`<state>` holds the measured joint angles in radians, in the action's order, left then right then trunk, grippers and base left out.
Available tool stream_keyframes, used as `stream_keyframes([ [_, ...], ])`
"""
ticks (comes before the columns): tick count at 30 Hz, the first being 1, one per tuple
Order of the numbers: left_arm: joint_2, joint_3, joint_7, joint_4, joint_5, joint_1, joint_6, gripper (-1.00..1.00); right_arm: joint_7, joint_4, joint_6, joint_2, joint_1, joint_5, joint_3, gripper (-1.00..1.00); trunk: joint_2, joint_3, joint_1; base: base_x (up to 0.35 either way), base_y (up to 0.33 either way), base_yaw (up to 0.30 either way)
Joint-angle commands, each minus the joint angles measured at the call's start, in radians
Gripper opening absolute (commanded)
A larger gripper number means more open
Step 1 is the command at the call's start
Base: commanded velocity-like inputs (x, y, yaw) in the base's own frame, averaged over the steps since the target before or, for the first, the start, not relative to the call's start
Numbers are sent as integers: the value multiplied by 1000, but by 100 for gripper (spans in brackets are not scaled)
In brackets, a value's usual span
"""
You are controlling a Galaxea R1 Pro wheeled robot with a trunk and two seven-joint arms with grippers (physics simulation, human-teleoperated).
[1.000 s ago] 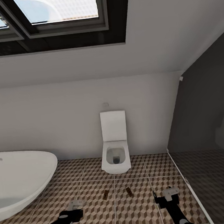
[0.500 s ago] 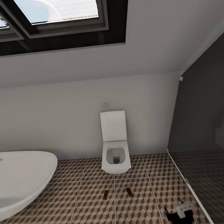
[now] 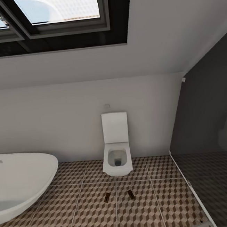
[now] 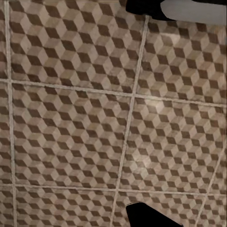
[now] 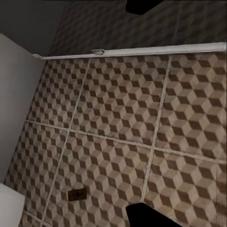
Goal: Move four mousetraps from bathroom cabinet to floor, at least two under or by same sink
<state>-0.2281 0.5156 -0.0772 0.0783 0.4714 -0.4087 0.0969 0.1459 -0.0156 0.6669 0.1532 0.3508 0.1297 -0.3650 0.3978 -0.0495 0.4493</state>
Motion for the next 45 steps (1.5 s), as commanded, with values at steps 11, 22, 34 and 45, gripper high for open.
stream_keyframes([
  [11, 0, 9, 273, 3, 7, 18, 6, 100, -96, 0, 7, 36, -69, 10, -11, 100, 2, -2, 1, 0, 0, 0],
  [22, 0, 9, 344, 3, 7, 33, 6, 100, -242, 0, 3, 50, -89, 111, -12, 100, 2, -2, 1, 0, 0, 0],
  [34, 20, 9, 345, 3, 7, 101, 6, 100, -266, 0, 2, 9, -175, 160, -12, 100, 2, -2, 1, 0, 0, 0],
  [45, 24, 9, 326, 3, 7, 191, 5, 100, -263, 0, 1, -43, -262, 163, -12, 100, 2, -2, 1, 0, 0, 0],
])
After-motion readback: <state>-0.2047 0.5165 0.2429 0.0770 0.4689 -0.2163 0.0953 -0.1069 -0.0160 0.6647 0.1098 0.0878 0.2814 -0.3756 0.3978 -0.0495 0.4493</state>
